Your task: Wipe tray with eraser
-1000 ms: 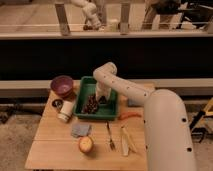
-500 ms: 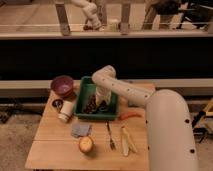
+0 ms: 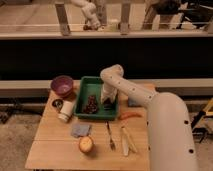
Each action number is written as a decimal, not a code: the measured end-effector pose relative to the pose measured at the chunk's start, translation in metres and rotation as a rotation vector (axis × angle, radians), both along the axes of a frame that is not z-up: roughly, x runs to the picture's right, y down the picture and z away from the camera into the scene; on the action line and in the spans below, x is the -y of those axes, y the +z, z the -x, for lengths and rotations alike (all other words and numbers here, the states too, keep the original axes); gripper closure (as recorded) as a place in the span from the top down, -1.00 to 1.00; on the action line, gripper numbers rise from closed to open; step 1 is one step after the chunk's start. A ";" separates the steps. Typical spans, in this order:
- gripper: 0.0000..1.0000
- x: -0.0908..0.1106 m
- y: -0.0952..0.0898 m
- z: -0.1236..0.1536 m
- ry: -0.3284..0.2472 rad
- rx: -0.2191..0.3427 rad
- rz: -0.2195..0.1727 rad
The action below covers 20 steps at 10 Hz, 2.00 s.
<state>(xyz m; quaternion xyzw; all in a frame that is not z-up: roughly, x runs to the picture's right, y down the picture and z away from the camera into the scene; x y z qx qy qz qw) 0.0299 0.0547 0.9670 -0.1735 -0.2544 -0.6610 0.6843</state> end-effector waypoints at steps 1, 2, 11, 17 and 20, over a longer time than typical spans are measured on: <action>-0.90 0.011 0.007 -0.005 0.038 -0.017 -0.024; -0.90 0.018 0.012 -0.007 0.059 -0.028 -0.043; -0.90 0.008 -0.018 0.094 -0.235 0.086 -0.100; -0.90 -0.023 -0.036 0.033 -0.153 -0.039 0.152; -0.90 -0.004 -0.022 0.012 -0.013 -0.168 0.060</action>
